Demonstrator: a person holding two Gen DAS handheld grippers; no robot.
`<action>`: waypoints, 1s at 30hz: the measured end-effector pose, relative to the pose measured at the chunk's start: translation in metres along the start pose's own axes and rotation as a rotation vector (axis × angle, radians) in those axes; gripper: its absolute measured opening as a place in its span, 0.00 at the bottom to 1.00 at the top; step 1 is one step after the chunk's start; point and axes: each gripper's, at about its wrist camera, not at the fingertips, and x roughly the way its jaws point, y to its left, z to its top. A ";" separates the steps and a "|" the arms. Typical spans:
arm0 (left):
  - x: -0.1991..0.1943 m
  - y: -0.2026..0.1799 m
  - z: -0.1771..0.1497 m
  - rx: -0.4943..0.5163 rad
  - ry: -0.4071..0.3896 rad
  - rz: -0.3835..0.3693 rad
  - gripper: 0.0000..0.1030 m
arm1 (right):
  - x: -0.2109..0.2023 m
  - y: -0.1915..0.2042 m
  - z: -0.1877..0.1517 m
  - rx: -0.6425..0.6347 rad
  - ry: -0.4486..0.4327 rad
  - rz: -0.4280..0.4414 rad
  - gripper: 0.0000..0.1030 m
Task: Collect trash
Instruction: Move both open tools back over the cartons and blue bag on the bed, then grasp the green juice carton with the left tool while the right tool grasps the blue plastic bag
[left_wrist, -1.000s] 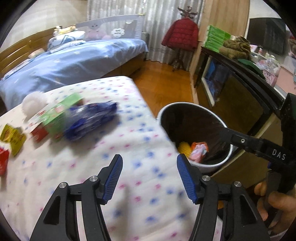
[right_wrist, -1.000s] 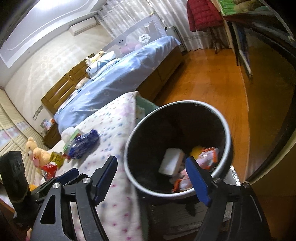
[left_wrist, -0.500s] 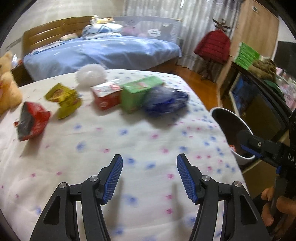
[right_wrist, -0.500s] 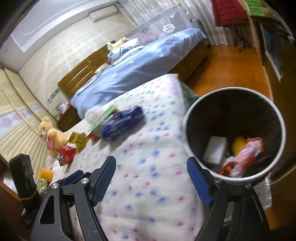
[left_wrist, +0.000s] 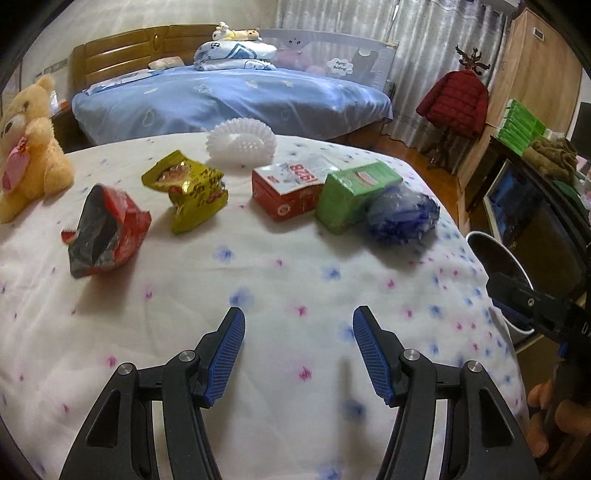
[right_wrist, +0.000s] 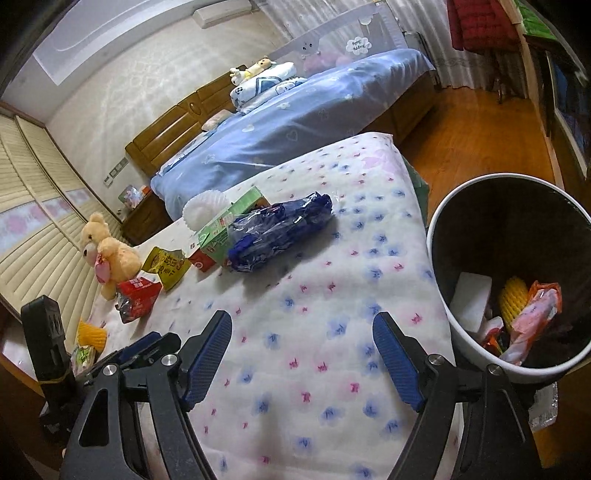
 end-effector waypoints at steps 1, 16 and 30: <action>0.005 0.001 0.003 0.006 -0.002 -0.002 0.59 | 0.000 0.000 0.001 0.001 -0.002 -0.001 0.78; 0.037 0.001 0.032 0.049 0.013 -0.023 0.59 | 0.033 0.002 0.037 0.049 -0.008 0.061 0.77; 0.062 -0.004 0.056 0.099 0.005 -0.041 0.59 | 0.070 0.002 0.046 0.099 0.033 0.147 0.17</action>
